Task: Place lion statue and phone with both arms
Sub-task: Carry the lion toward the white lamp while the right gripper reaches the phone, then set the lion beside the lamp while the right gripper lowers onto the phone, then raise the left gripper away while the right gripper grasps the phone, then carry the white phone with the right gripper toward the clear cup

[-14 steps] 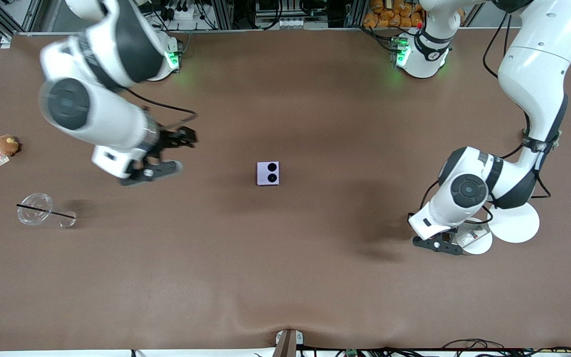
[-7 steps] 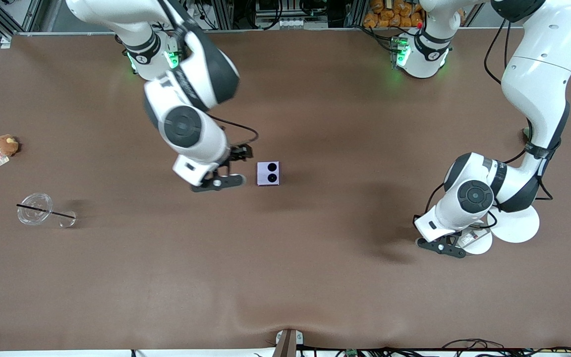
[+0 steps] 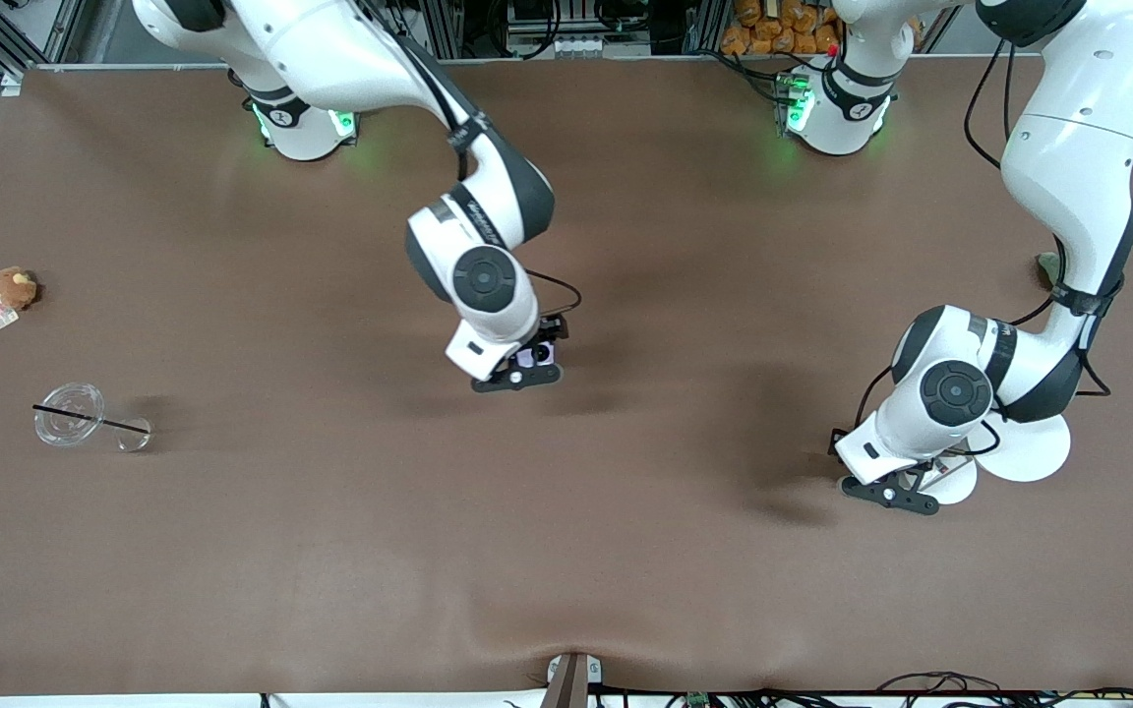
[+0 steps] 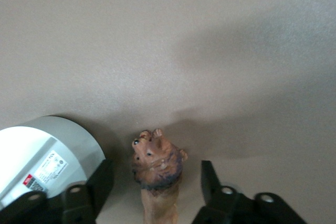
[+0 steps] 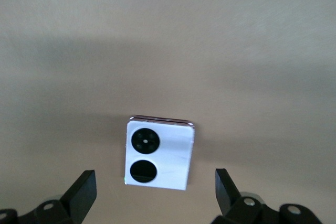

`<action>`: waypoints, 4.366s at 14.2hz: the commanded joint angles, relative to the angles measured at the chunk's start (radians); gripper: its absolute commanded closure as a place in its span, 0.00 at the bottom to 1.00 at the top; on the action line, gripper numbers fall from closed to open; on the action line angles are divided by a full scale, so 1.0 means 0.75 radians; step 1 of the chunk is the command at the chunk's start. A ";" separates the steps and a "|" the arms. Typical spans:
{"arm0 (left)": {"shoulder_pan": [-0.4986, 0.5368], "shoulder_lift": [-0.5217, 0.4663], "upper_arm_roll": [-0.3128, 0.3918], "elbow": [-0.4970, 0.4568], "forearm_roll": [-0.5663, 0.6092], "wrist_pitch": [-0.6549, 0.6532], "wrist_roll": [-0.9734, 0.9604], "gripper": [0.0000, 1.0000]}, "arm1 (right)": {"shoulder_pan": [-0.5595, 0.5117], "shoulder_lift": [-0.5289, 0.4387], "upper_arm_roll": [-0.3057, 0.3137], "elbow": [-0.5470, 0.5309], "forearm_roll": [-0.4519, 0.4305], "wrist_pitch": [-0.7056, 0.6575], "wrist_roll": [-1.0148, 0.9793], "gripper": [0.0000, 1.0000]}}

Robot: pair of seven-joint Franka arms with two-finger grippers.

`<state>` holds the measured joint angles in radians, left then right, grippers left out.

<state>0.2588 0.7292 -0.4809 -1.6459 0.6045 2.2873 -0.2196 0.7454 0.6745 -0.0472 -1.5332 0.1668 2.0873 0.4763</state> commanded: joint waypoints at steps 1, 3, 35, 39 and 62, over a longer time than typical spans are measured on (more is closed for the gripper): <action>-0.001 -0.115 -0.025 -0.014 -0.010 -0.090 -0.006 0.00 | 0.017 -0.016 -0.015 -0.072 0.001 0.050 0.026 0.00; 0.001 -0.203 -0.089 0.004 -0.092 -0.227 -0.024 0.00 | 0.025 0.007 -0.015 -0.083 0.001 0.084 0.024 0.00; -0.359 -1.129 0.549 0.070 -0.798 -1.125 0.039 0.00 | 0.084 0.068 -0.015 -0.169 0.021 0.306 0.056 1.00; -0.435 -1.234 0.600 -0.076 -0.798 -1.084 0.037 0.00 | -0.014 0.038 -0.029 -0.050 0.021 0.046 0.060 1.00; -0.419 -1.234 0.608 -0.082 -0.781 -1.080 0.066 0.00 | -1.053 0.000 -0.068 -0.220 -0.104 0.213 -0.893 1.00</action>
<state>-0.0579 -0.1892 -0.0269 -1.7046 0.0195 1.4680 -0.1902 -0.0250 0.6790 -0.1155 -1.6824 0.0996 2.2305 -0.1805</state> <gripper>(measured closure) 0.000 0.150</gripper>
